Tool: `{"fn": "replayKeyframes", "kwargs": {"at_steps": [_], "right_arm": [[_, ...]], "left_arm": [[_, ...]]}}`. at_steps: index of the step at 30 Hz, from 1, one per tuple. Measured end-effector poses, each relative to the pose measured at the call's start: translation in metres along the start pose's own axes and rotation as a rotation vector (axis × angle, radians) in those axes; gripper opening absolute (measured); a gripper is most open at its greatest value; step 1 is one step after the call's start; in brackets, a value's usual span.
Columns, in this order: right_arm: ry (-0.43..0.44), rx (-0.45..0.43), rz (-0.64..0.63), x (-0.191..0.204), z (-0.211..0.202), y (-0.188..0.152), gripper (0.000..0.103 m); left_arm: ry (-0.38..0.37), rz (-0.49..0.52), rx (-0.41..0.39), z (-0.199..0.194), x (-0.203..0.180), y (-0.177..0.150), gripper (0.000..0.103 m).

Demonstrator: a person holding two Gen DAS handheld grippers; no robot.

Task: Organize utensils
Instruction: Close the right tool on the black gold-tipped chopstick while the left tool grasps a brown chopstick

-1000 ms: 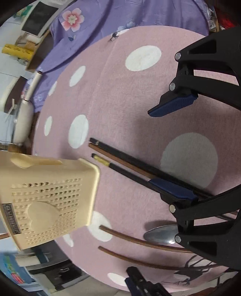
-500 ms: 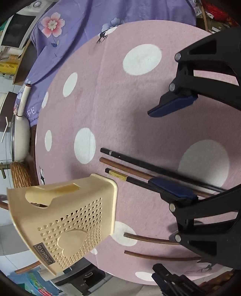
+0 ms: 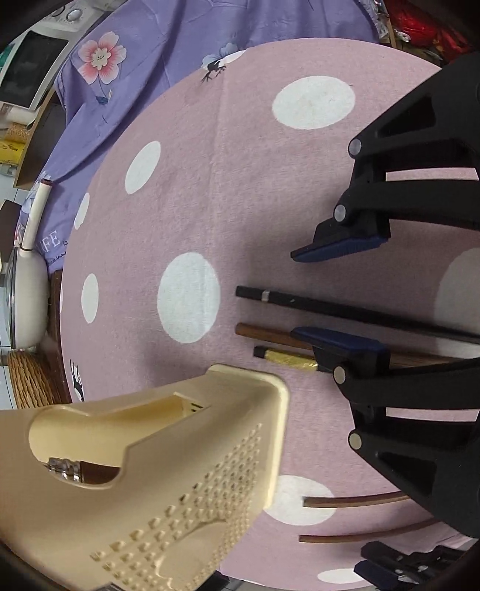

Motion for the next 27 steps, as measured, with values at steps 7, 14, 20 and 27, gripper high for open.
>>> {"fn": "replayKeyframes", "kwargs": {"at_steps": [7,14,20,27], "right_arm": [[0.018,-0.001,0.012,0.003,0.006,0.010,0.031],[0.015,-0.024,0.013,0.001,0.005,0.006,0.024],[0.010,-0.039,0.008,0.007,0.003,0.004,0.013],[0.025,-0.040,-0.002,0.007,0.000,0.001,0.010]], "left_arm": [[0.016,0.031,0.037,0.019,-0.014,0.008,0.036],[0.078,0.045,0.016,0.025,-0.021,0.014,0.026],[0.092,0.069,0.000,0.027,-0.029,0.015,0.010],[0.069,0.035,0.006,0.029,-0.028,0.016,0.007]]}}
Point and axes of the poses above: each gripper's, at about its wrist camera, not at the fingertips, and z roughly the way its jaws point, x to its left, y to its top, the point moved 9 cm from there along z, roughly the way its jaws point, and after that the axes turned 4 degrees about -z, right-handed, at the moved point
